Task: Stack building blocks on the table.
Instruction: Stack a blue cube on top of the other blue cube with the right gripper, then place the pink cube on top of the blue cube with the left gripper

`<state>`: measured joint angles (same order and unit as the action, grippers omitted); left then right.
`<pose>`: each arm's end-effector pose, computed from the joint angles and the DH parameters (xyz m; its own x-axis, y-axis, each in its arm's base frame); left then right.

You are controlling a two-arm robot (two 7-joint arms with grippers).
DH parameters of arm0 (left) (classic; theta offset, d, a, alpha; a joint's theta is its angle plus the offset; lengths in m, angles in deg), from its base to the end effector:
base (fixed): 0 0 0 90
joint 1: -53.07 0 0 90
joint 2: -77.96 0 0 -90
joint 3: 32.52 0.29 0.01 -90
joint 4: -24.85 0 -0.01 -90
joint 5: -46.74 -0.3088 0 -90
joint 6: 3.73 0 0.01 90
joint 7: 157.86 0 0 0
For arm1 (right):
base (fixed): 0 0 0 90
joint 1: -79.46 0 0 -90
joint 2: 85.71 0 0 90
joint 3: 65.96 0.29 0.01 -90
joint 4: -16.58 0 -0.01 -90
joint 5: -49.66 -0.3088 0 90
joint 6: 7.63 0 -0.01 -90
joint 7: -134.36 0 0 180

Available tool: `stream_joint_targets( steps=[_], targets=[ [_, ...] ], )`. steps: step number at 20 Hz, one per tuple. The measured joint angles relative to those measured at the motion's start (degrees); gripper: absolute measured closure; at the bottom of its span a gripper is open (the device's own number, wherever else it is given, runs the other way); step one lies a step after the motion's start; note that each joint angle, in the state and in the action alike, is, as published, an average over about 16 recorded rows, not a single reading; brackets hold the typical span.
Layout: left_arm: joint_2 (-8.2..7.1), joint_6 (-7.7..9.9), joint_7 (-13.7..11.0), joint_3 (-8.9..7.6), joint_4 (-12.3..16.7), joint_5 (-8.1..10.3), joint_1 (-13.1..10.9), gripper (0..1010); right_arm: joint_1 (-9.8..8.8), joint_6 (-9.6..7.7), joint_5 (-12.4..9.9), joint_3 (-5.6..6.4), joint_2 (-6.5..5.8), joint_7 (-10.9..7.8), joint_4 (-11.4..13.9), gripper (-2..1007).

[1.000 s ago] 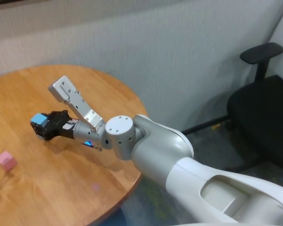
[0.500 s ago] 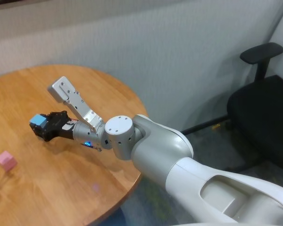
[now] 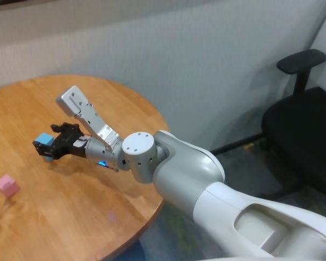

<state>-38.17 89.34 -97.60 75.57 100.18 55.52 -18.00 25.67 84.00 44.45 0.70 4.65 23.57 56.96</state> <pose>0.4088 0.0797 -0.2670 0.6303 0.7294 0.2658 -0.7755 0.5764 0.2576 0.4731 0.0862 -0.3211 0.6172 -0.7852 0.0507 0.7653 0.5841 -0.2703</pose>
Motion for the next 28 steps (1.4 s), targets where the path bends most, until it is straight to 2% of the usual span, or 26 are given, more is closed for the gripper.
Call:
stream_joint_targets(
  steps=[4,8,12,17,22,28],
  targets=[
    [0.0,0.0,0.0,0.0,0.0,0.0,0.0,8,-1.43,-0.44,0.3,0.73,-1.4,1.13,3.9,219],
    [0.0,0.0,0.0,0.0,0.0,0.0,0.0,8,-3.52,-1.12,0.3,1.85,-3.42,2.19,9.0,113],
    [0.0,0.0,0.0,0.0,0.0,0.0,0.0,8,-6.0,-1.88,0.0,3.22,-5.72,2.84,14.5,45],
    [0.0,0.0,0.0,0.0,0.0,0.0,0.0,8,-9.49,-3.07,-0.8,4.82,-8.76,2.85,20.8,7],
    [0.0,0.0,0.0,0.0,0.0,0.0,0.0,8,-12.64,-4.15,-1.8,6.06,-11.08,2.66,24.4,5],
    [0.0,0.0,0.0,0.0,0.0,0.0,0.0,8,-15.42,-4.89,-3.0,7.43,-12.96,2.77,26.0,5]
  ],
)
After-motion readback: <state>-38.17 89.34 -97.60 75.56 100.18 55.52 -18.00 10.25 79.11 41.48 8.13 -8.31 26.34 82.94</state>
